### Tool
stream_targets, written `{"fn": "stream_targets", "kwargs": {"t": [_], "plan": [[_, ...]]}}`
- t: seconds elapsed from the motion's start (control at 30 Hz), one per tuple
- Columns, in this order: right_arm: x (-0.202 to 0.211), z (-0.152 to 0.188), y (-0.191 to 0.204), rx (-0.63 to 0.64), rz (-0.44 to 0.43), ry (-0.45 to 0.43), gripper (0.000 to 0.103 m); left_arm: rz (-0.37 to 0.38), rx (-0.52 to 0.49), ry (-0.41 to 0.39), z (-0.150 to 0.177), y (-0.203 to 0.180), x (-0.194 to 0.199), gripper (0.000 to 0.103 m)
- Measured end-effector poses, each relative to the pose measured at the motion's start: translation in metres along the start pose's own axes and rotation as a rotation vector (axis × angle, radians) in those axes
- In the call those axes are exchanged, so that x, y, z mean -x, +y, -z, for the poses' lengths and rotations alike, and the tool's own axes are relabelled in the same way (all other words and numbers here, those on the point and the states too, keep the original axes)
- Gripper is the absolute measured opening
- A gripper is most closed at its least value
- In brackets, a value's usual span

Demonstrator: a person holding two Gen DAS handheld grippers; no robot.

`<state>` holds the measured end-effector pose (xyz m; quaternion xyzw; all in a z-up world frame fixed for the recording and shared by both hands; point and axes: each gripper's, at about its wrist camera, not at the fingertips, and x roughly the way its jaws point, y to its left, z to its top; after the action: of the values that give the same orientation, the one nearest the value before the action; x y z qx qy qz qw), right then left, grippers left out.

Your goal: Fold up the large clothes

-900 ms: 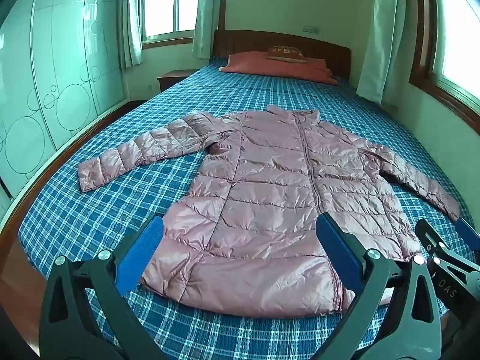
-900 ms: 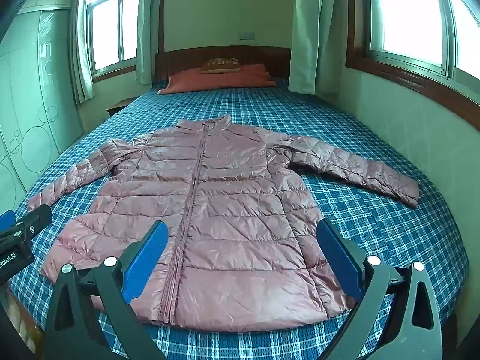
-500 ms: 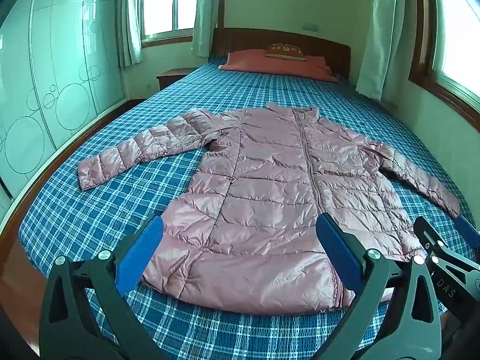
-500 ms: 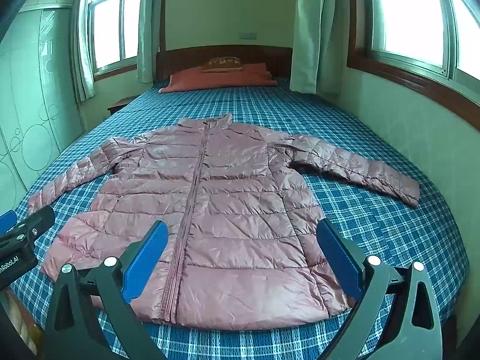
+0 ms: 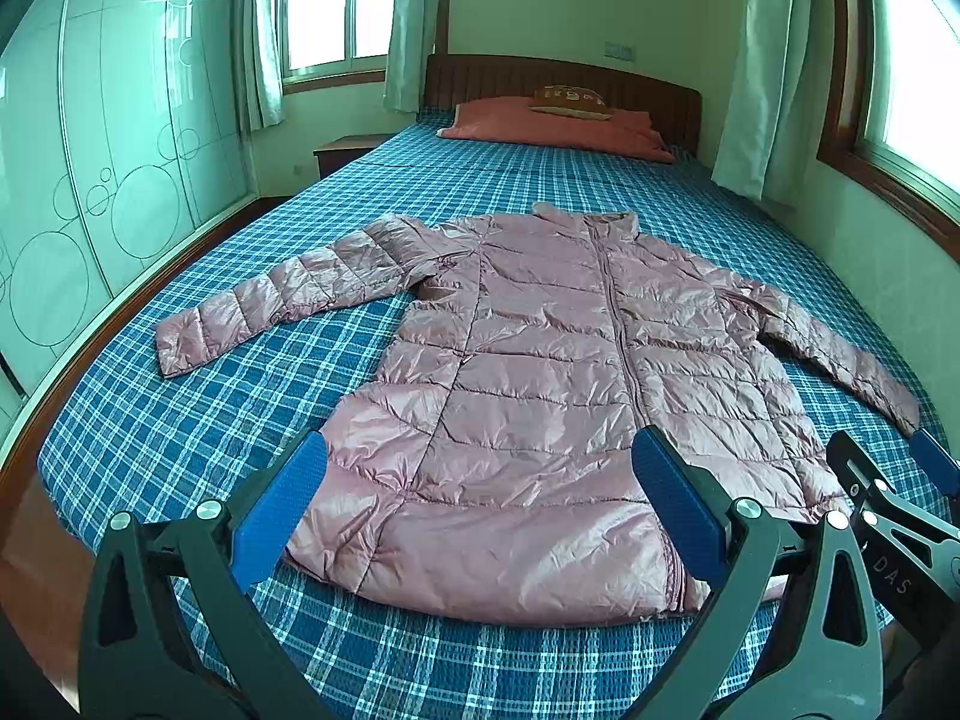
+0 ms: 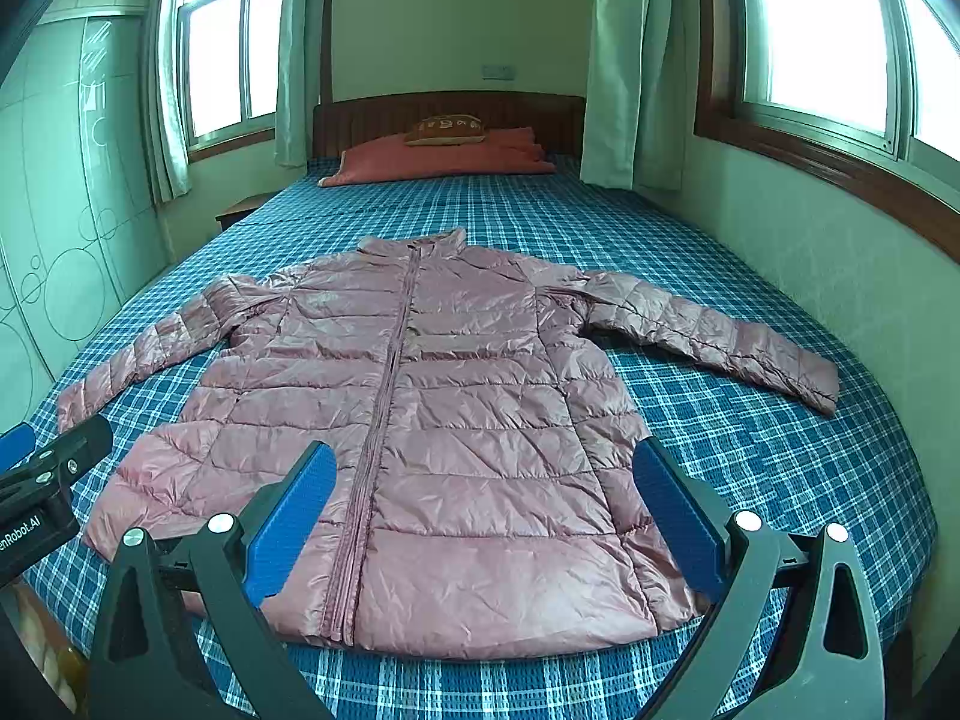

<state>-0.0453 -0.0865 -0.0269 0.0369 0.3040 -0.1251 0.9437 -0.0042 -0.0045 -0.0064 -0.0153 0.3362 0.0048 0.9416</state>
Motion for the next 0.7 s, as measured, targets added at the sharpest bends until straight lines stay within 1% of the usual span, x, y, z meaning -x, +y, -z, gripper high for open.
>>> {"fn": "stream_targets", "kwargs": {"t": [0.7], "plan": [[0.001,0.0,0.0005,0.001,-0.002,0.0,0.098,0.001,0.002,0.006,0.0056,0.0018,0.0029,0.101]]}}
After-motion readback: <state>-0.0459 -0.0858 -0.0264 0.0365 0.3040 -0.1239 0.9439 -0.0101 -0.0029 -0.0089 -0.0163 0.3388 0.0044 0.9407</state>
